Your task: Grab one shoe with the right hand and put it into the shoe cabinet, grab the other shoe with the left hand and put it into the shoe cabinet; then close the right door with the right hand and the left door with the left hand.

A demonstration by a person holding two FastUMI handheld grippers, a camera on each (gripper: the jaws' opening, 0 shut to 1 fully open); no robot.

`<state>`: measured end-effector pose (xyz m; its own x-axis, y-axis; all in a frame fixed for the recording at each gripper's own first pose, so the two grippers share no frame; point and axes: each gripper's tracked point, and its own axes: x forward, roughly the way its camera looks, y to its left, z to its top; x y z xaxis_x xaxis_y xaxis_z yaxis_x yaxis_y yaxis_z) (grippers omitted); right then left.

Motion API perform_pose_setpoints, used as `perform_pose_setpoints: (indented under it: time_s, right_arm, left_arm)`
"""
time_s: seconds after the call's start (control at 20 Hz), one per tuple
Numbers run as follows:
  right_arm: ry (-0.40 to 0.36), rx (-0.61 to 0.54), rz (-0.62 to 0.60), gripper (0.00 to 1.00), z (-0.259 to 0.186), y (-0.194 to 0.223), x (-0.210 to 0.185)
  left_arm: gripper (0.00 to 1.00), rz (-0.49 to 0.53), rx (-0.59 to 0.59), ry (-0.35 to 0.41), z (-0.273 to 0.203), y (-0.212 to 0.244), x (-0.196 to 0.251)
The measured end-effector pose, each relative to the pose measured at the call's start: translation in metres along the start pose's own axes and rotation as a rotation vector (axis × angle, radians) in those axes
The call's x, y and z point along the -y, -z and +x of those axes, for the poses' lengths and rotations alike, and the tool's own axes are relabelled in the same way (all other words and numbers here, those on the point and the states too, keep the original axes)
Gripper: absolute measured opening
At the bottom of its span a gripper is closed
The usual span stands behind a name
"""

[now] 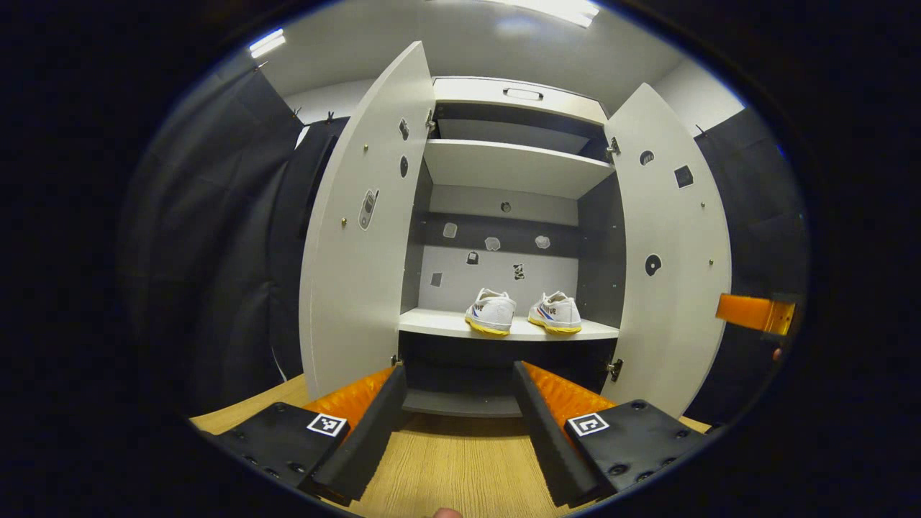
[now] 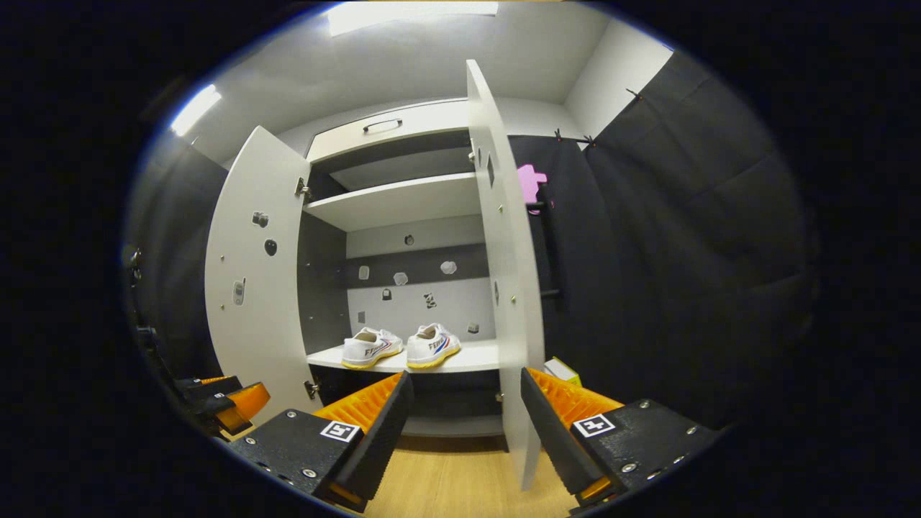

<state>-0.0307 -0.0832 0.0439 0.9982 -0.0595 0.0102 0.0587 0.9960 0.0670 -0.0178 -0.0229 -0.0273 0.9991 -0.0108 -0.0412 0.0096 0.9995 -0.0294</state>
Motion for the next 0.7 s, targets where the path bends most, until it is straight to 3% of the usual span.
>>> perform_pose_setpoints:
  time_s: [0.1,0.15,0.35,0.65,0.7]
  right_arm:
    - [0.048,-0.001,-0.014,0.92,0.006,-0.028,0.038]
    - [0.073,0.004,-0.025,0.92,0.011,-0.045,0.057]
    - [0.17,0.018,-0.059,0.92,0.036,-0.091,0.125]
    - [0.194,0.018,-0.083,0.92,0.086,-0.106,0.16]
    - [0.185,0.014,-0.088,0.92,0.092,-0.105,0.159]
  left_arm:
    - [0.92,0.01,0.001,0.016,-0.001,0.001,0.005]
    - [0.96,0.012,-0.001,0.027,-0.001,0.002,0.009]
    - [0.96,0.019,-0.008,0.048,-0.003,0.007,0.015]
    - [0.92,0.02,-0.025,0.029,-0.002,0.011,0.008]
    - [0.96,0.02,-0.029,0.027,-0.001,0.012,0.007]
